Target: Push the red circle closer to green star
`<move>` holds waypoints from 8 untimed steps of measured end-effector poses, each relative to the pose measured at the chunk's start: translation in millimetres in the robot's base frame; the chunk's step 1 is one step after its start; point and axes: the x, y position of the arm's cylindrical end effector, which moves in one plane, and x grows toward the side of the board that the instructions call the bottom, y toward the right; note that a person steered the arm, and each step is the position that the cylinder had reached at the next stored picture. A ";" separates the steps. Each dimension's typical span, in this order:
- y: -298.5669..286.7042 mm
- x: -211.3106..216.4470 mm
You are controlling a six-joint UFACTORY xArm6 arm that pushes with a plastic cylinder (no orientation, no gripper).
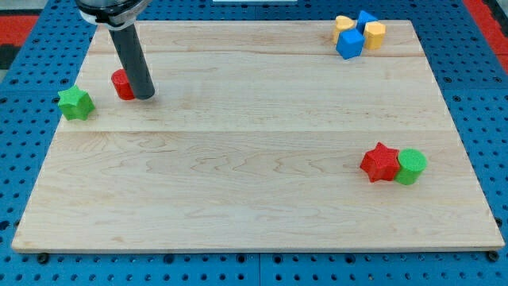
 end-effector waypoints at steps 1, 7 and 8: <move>-7.9 -18.8; -74.9 -77.9; -85.9 -75.6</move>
